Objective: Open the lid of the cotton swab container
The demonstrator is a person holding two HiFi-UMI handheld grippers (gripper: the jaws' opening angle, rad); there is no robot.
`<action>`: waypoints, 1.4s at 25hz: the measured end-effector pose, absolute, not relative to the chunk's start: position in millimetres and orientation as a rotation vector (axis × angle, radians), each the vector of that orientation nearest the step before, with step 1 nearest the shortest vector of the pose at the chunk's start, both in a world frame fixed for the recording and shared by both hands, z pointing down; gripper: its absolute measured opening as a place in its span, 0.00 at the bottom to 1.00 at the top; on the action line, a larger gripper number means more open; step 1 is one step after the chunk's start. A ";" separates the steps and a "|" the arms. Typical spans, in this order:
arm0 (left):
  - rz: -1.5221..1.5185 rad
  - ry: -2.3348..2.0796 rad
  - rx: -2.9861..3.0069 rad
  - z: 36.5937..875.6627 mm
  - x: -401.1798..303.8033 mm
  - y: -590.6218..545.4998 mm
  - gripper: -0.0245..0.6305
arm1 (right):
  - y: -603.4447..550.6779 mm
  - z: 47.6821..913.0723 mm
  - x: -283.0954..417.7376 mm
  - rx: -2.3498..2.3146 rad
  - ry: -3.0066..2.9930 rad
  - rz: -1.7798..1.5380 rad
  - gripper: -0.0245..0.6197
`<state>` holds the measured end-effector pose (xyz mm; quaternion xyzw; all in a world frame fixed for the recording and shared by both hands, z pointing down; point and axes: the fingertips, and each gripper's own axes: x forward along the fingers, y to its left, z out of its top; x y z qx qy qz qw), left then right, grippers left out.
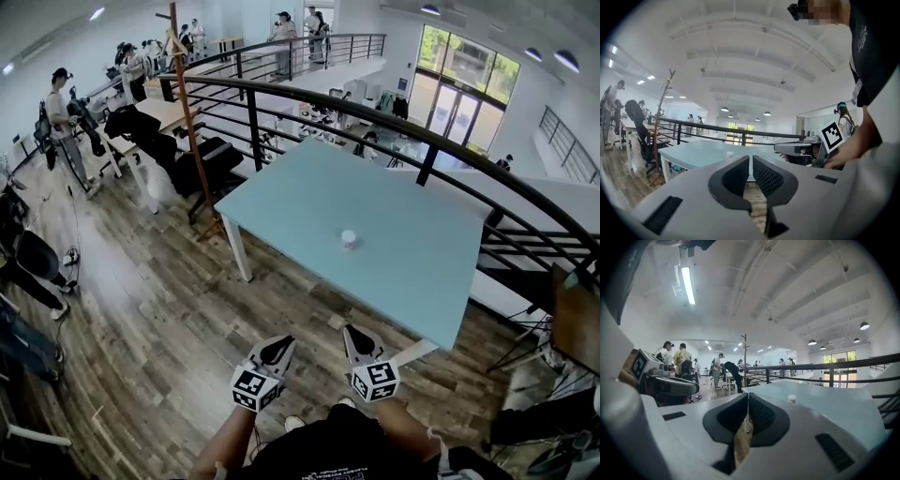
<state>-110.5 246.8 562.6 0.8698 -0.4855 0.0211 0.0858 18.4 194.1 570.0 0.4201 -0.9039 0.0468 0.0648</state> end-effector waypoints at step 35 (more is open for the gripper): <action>0.018 -1.581 2.480 548.0 -95.9 64.9 0.09 | 8.1 562.0 42.0 1.194 -2.830 0.230 0.07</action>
